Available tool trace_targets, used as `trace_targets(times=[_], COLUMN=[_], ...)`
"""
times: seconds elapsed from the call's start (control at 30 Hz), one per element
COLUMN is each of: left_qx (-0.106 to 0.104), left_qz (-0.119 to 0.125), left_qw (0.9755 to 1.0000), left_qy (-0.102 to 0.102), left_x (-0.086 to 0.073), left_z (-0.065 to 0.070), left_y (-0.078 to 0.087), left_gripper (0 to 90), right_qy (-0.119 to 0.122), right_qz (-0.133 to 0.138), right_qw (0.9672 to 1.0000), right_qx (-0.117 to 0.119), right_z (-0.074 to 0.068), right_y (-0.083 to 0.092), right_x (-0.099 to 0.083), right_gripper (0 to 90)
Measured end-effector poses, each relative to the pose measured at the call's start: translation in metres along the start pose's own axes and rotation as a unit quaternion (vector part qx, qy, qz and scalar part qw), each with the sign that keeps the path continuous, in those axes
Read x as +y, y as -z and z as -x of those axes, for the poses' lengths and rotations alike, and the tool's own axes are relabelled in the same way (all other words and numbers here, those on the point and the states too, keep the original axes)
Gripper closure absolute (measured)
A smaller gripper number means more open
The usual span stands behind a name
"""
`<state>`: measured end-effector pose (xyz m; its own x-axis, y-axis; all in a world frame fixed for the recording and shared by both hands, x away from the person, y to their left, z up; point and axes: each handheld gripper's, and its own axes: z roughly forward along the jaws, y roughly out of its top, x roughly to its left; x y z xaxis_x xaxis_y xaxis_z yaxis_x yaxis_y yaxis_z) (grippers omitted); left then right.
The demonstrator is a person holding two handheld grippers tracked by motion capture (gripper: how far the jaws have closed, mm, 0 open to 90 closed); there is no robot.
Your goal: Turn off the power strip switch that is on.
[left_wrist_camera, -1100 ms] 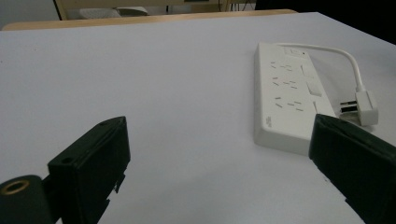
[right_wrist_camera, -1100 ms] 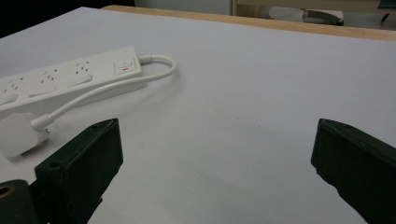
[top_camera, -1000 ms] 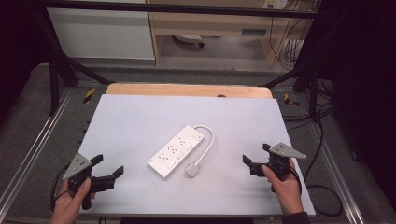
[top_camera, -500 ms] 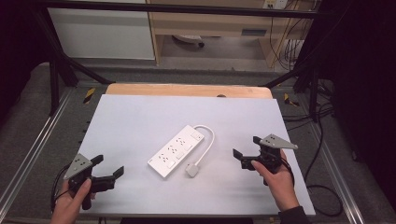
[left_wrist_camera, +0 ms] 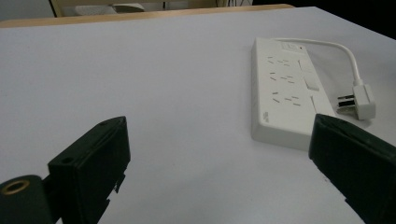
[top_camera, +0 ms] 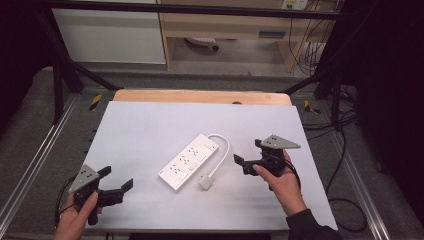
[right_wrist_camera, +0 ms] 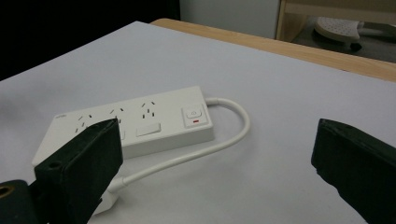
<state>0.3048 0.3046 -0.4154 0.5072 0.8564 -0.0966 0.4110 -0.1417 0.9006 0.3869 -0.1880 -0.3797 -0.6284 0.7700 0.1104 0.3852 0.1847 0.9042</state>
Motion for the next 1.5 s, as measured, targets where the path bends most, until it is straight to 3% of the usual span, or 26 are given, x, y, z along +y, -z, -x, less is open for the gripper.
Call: trace_targets(times=[0.43, 0.9, 1.17, 1.33, 1.37, 1.43, 1.47, 1.5], left_qx=[0.001, 0.001, 0.001, 0.000, 0.000, -0.001, -0.001, -0.001], left_qz=[-0.003, -0.002, -0.002, -0.002, -0.002, -0.001, -0.001, -0.002], left_qw=[1.0000, 1.0000, 1.0000, 1.0000, 1.0000, 1.0000, 1.0000, 1.0000], left_qy=[0.001, 0.001, 0.001, 0.002, 0.002, 0.002, 0.002, 0.001], left_x=[0.000, 0.000, 0.000, 0.000, 0.000, 0.000, 0.000, 0.000], left_z=[0.000, 0.000, 0.000, 0.000, 0.000, 0.000, 0.000, 0.000], left_y=[0.000, 0.000, -0.001, -0.001, -0.001, 0.000, 0.000, 0.000], left_gripper=[5.2, 5.2, 5.2, 5.2, 5.2, 5.2, 5.2, 5.2], right_qy=[-0.005, -0.001, 0.004, 0.010, 0.015, 0.018, 0.020, 0.020], right_qz=[0.001, 0.000, 0.010, 0.019, 0.021, 0.022, 0.022, 0.022], right_qw=[0.9998, 0.9999, 0.9998, 0.9996, 0.9996, 0.9995, 0.9994, 0.9994], right_qx=[0.017, 0.015, 0.017, 0.015, 0.015, 0.015, 0.017, 0.017], right_z=[-0.007, -0.014, -0.021, -0.027, -0.030, -0.031, -0.034, -0.034], right_y=[-0.016, -0.032, -0.040, -0.044, -0.047, -0.048, -0.051, -0.051], right_x=[0.008, 0.009, 0.011, 0.012, 0.012, 0.012, 0.012, 0.012], right_gripper=[2.9, 7.3, 22.7, 36.9, 44.1, 47.3, 54.1, 54.1])
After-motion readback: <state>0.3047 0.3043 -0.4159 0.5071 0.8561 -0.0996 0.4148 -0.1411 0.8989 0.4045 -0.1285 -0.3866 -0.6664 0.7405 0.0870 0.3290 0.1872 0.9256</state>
